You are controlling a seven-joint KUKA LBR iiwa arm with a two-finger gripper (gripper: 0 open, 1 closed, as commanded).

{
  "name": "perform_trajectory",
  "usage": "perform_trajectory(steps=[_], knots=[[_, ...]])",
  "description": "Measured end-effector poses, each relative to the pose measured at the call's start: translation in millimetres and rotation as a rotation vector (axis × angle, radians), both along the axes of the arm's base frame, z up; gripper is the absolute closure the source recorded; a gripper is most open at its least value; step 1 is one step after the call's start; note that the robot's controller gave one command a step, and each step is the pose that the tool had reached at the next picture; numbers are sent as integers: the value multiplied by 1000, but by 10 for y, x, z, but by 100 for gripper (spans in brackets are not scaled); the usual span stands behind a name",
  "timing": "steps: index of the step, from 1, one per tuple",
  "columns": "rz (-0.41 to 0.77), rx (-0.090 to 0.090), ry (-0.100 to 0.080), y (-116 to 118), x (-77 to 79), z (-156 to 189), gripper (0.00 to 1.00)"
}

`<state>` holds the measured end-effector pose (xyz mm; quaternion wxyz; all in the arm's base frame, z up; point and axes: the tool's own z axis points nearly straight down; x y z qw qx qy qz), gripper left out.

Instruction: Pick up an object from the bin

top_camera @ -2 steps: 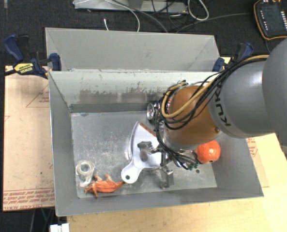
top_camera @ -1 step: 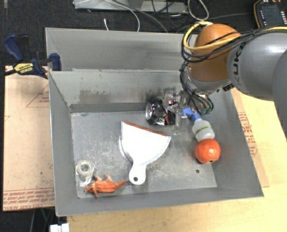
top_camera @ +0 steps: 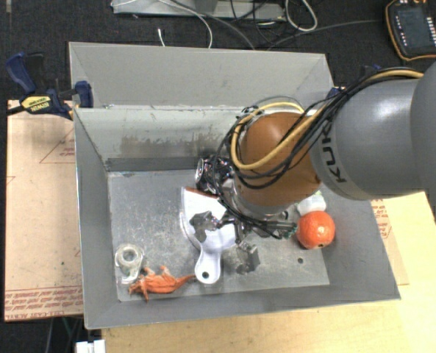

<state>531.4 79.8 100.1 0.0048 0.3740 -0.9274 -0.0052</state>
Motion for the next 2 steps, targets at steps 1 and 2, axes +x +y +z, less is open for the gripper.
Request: perform_trajectory(steps=[1, 2], knots=[[-702, -3, -13, -64, 583, -188, 0], [-229, 3, -5, -76, 60, -263, 100]])
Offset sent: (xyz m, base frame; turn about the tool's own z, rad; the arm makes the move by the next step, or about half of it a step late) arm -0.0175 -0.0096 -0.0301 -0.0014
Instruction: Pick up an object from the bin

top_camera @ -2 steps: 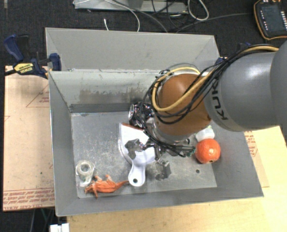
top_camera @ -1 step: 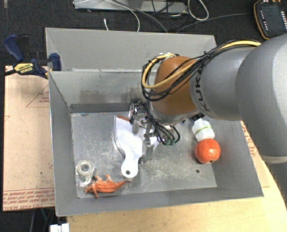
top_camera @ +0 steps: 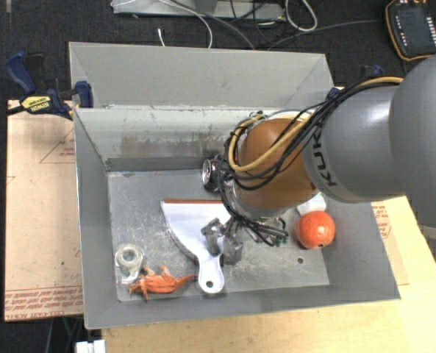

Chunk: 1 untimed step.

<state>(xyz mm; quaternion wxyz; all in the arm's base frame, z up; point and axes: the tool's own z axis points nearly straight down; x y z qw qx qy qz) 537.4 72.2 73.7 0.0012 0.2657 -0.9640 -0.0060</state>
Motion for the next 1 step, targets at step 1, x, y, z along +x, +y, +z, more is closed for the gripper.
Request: perform_trajectory(steps=[1], knots=[[183, 3, -4, -3, -111, -9, 100]])
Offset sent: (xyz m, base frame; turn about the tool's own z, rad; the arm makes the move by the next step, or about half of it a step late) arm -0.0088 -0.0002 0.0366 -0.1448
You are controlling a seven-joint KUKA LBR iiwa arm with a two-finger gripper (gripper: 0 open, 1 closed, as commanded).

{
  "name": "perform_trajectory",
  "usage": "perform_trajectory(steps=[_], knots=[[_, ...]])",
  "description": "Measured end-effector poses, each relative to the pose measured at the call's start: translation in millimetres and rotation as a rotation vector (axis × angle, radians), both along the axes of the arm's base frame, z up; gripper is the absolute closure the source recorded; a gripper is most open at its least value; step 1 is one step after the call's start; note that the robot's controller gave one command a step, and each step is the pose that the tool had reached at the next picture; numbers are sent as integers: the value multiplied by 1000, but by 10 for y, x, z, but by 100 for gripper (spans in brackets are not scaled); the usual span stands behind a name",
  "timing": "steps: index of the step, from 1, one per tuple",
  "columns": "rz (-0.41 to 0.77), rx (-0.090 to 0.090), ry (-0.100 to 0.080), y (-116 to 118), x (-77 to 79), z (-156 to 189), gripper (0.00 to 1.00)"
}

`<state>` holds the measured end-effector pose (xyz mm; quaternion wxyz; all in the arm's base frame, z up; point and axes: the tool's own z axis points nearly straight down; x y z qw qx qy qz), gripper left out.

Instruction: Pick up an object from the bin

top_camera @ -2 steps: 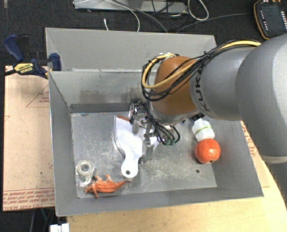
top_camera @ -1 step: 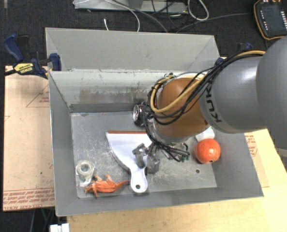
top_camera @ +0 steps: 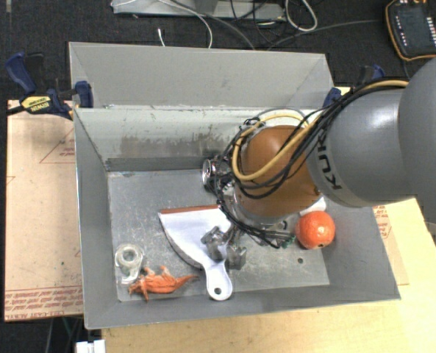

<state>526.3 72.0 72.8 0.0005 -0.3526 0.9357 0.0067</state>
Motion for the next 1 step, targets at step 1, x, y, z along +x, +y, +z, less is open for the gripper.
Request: perform_trajectory(steps=[1], knots=[[23, 0, 6, 0, -25, 131, 100]])
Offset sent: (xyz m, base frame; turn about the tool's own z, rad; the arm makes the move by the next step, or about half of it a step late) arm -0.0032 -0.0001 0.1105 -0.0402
